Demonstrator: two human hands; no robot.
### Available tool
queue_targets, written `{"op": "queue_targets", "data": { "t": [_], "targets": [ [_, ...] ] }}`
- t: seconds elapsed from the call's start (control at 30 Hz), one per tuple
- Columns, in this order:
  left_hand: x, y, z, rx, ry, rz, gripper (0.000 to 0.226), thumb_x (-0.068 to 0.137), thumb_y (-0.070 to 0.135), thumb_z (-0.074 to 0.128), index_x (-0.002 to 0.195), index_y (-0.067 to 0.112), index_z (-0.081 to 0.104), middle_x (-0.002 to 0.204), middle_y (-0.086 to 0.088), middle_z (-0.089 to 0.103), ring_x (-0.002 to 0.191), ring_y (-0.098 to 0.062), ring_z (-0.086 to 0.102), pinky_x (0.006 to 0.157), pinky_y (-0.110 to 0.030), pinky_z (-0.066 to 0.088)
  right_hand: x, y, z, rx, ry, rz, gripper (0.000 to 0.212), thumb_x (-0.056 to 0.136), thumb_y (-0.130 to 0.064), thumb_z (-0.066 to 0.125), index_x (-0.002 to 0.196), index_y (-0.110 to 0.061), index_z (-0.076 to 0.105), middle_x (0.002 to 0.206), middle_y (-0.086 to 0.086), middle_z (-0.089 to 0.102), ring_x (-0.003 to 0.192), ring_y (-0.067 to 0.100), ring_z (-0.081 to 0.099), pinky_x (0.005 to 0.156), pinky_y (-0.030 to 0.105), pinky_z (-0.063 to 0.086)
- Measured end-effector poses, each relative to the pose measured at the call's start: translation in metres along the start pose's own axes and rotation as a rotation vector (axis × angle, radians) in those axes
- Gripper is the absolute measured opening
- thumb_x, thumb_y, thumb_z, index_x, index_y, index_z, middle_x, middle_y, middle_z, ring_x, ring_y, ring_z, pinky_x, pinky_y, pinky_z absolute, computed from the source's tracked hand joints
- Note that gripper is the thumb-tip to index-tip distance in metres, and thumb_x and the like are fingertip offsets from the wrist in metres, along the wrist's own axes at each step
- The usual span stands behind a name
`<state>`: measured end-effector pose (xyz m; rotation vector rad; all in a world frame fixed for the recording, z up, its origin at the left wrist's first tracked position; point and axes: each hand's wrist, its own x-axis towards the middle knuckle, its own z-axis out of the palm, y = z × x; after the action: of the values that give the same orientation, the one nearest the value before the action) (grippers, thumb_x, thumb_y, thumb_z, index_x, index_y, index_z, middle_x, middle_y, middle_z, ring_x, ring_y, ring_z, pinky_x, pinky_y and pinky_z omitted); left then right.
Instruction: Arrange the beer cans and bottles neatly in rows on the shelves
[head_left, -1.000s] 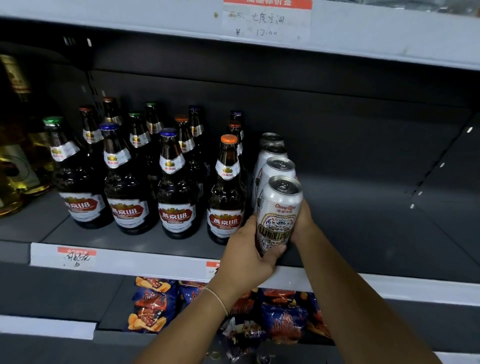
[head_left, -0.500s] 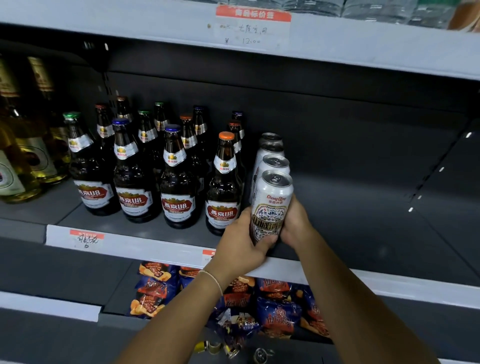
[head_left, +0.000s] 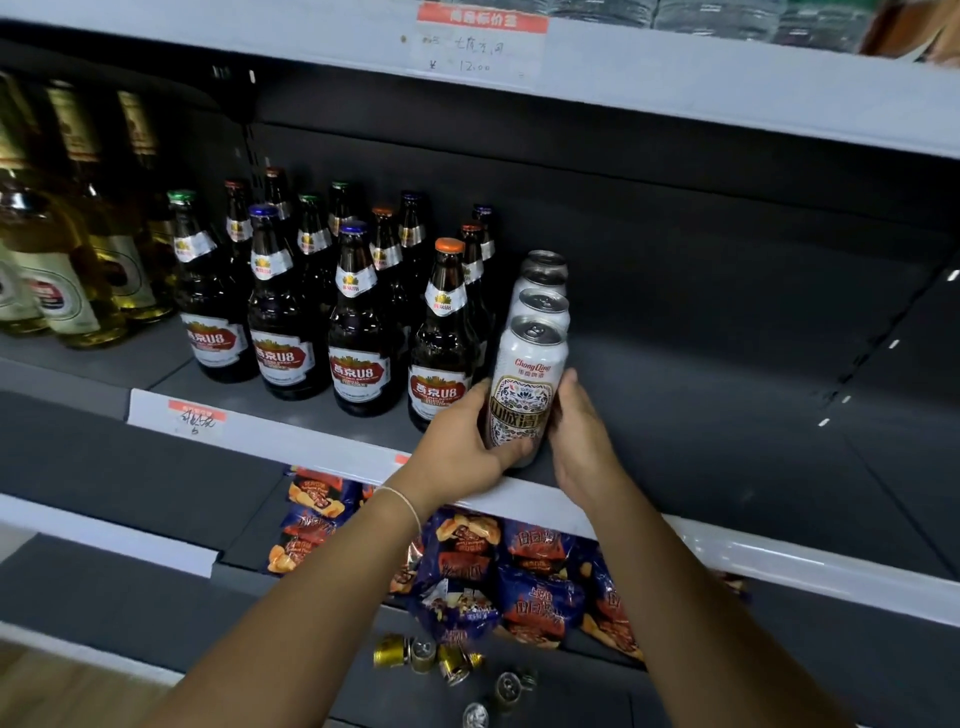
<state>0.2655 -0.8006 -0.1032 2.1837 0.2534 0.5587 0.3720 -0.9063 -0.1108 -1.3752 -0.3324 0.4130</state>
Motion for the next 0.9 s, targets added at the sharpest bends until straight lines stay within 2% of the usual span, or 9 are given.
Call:
{"op": "queue_targets", "data": {
  "t": [0.07,0.13,0.23,0.3,0.43,0.53,0.67,0.8,0.9],
  "targets": [
    [-0.002,-0.002,-0.002,-0.005,0.0,-0.014,0.068,0.075,0.037,0.076,0.135,0.025,0.047,0.125,0.013,0.062,0.114,-0.005,0.058,0.102,-0.023,0.045,-0.012,-0.004,0.001,-0.073,0.037,-0.081,0.056,0.096,-0.058,0.043,0.139,-0.023,0.052,0.136,-0.001,0.061,0.123,0.012,0.057,0.109,0.041,0.044],
    [-0.008,-0.003,-0.006,-0.022,0.013,-0.018,0.06,0.075,0.032,0.074,0.131,0.023,0.053,0.123,0.01,0.065,0.114,-0.006,0.06,0.102,-0.033,0.048,-0.034,-0.011,0.002,-0.191,0.124,-0.221,0.049,0.099,-0.047,0.048,0.14,-0.021,0.049,0.139,-0.004,0.055,0.124,0.008,0.053,0.103,0.027,0.044],
    [-0.018,0.001,-0.014,0.015,0.119,-0.048,0.038,0.081,0.018,0.071,0.118,0.011,0.064,0.107,0.002,0.07,0.1,-0.013,0.066,0.094,-0.034,0.053,-0.075,-0.018,0.008,-0.316,0.29,-0.573,0.031,0.097,-0.029,0.057,0.127,-0.025,0.053,0.126,-0.004,0.058,0.117,0.012,0.057,0.098,0.028,0.047],
    [-0.022,0.003,-0.021,0.082,0.238,-0.068,0.021,0.084,0.015,0.069,0.104,0.009,0.069,0.091,-0.001,0.07,0.084,-0.015,0.066,0.081,-0.026,0.054,-0.096,-0.015,0.018,-0.317,0.233,-0.684,0.027,0.092,-0.024,0.061,0.119,-0.023,0.055,0.114,-0.002,0.062,0.107,0.015,0.062,0.093,0.03,0.051],
    [-0.024,-0.003,-0.039,0.11,0.42,-0.146,0.005,0.085,0.016,0.069,0.086,0.012,0.067,0.068,0.008,0.062,0.06,-0.008,0.056,0.057,-0.016,0.042,-0.119,0.001,0.041,-0.414,-0.033,-0.506,0.038,0.092,-0.017,0.062,0.129,-0.022,0.054,0.12,-0.009,0.063,0.107,0.002,0.062,0.093,0.024,0.052],
    [-0.024,-0.014,-0.055,0.131,0.463,-0.177,0.009,0.086,0.018,0.069,0.085,0.01,0.065,0.071,0.001,0.064,0.064,-0.015,0.058,0.056,-0.02,0.044,-0.113,0.013,0.058,-0.559,-0.13,-0.336,0.057,0.094,-0.022,0.061,0.147,-0.025,0.038,0.137,-0.011,0.051,0.117,-0.006,0.053,0.1,0.02,0.046],
    [-0.022,-0.031,-0.074,0.186,0.483,-0.163,0.016,0.085,0.023,0.07,0.082,0.008,0.063,0.072,-0.004,0.065,0.066,-0.022,0.059,0.061,-0.032,0.049,-0.092,0.018,0.089,-0.706,-0.076,-0.292,0.076,0.093,-0.033,0.055,0.156,-0.019,0.015,0.157,0.003,0.031,0.142,0.019,0.037,0.112,0.04,0.041],
    [-0.016,-0.051,-0.093,0.218,0.455,-0.131,0.019,0.084,0.028,0.07,0.082,0.011,0.062,0.076,-0.003,0.064,0.07,-0.021,0.06,0.063,-0.034,0.05,-0.074,0.02,0.115,-0.771,0.007,-0.204,0.084,0.097,-0.03,0.055,0.157,-0.005,0.001,0.164,0.012,0.014,0.15,0.024,0.017,0.118,0.024,0.019],
    [-0.012,-0.067,-0.105,0.247,0.426,-0.089,0.024,0.083,0.034,0.07,0.079,0.014,0.056,0.074,-0.002,0.061,0.068,-0.021,0.058,0.06,-0.036,0.049,-0.061,0.025,0.127,-0.793,0.114,-0.168,0.087,0.097,-0.029,0.056,0.155,0.0,-0.001,0.163,0.016,0.012,0.15,0.025,0.015,0.109,0.015,0.011]
  ]
}}
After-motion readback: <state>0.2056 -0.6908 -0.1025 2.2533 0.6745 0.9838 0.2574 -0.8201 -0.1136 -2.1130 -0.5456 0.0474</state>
